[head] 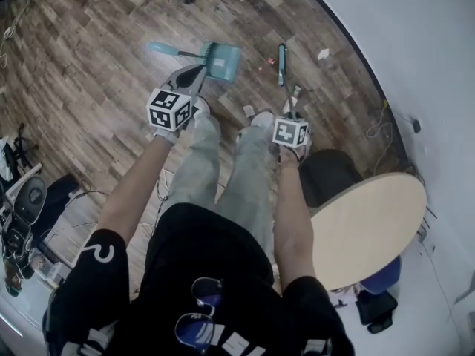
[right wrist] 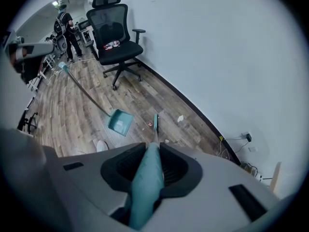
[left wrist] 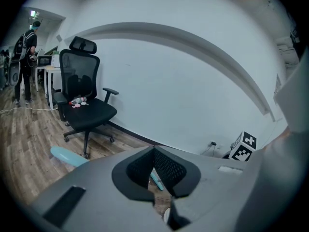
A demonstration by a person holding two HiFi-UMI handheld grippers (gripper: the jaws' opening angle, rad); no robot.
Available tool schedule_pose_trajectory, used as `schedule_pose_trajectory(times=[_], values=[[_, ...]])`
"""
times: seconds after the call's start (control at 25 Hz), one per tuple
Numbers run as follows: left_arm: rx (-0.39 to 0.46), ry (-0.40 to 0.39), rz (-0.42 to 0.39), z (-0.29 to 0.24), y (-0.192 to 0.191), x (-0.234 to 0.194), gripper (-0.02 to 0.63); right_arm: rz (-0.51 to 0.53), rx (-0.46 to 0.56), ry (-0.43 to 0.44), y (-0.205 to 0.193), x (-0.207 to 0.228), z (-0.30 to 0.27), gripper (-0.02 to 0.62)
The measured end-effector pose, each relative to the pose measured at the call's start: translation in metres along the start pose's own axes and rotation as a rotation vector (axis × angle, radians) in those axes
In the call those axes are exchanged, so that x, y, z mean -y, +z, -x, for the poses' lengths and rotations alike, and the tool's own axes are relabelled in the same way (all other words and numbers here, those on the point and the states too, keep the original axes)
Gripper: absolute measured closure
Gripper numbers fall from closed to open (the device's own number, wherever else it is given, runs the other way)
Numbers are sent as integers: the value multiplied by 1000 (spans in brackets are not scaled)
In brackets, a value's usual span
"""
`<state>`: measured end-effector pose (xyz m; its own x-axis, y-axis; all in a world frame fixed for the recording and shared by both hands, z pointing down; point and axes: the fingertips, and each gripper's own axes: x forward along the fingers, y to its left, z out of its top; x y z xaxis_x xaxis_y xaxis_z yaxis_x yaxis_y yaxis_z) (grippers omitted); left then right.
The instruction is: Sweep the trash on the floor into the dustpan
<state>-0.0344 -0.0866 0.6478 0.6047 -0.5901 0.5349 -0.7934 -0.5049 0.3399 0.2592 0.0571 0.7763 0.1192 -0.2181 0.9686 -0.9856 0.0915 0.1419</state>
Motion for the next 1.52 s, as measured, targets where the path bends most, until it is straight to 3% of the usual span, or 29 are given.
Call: schedule_pose_trajectory(times=[0.28, 0.44, 0.6, 0.92, 1.0, 1.36, 1.52], values=[[11, 4, 9, 32, 2, -47, 609, -105, -61, 32, -1, -67, 17, 511], [10, 10, 16, 51, 2, -73, 609, -239, -67, 152, 4, -118, 24, 511], [18, 21, 31, 69, 9, -97, 609, -352, 35, 242, 27, -141, 33, 511], [37, 20, 33, 93, 23, -113, 609, -248, 48, 177, 41, -152, 64, 511], [40, 14, 33, 95, 24, -109, 609, -247, 40, 208, 38, -160, 68, 511], [9, -26, 12, 83, 18, -99, 609, -316, -10, 213, -2, -155, 58, 511], [-9, -41, 2, 79, 13, -99, 609, -284, -108, 155, -29, -164, 62, 511]])
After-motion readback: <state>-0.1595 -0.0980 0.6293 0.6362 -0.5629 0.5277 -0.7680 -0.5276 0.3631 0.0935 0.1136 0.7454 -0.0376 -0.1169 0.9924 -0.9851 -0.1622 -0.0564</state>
